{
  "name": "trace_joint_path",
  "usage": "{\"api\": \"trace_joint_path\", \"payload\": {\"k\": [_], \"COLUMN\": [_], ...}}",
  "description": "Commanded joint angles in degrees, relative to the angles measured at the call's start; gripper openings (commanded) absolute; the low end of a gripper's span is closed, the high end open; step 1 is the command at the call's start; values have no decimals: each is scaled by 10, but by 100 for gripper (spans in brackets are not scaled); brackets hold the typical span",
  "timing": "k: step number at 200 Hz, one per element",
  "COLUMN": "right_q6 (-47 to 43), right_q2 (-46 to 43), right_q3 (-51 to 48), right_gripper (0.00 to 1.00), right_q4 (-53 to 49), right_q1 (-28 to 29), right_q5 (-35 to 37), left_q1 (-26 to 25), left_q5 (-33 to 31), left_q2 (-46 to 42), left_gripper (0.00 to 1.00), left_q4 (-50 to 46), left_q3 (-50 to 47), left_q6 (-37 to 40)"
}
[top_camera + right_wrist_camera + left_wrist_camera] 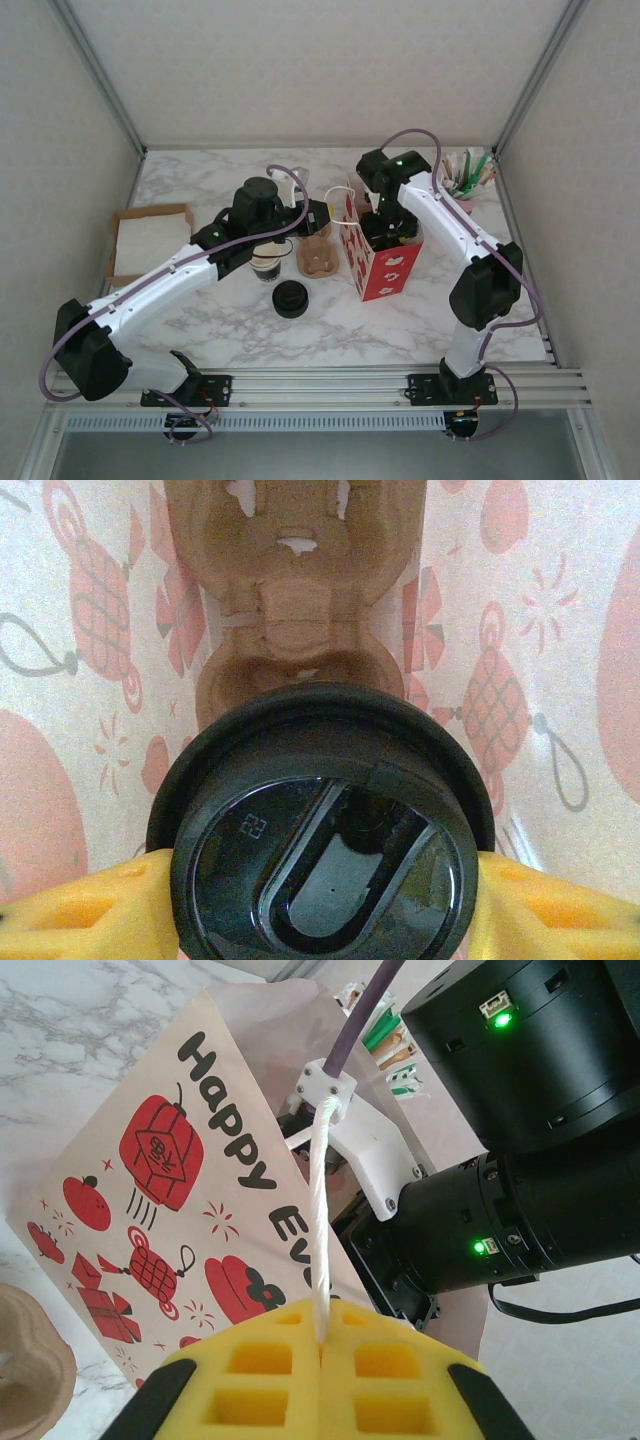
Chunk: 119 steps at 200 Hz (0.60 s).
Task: Pack the takeout coffee
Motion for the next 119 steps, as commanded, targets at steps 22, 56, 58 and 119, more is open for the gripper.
{"api": "trace_joint_path", "payload": {"k": [22, 56, 58, 119], "right_q6": [-3, -5, -5, -6], "right_q2": [-16, -13, -12, -11], "right_q3": [-11, -18, -19, -36], "right_gripper": [65, 66, 66, 65], "right_q4": [0, 5, 6, 30], "right_q1": [-4, -5, -5, -10], "right_q5": [-15, -23, -23, -25], "left_q1": [5, 5, 5, 5], "left_q5": [4, 5, 5, 5], "left_q2": [-7, -6, -6, -4], "left_gripper": [0, 0, 0, 0], "left_q4": [9, 10, 10, 11], "left_q3": [-6, -6, -6, -5], "left_q6": [-7, -8, -8, -7]}}
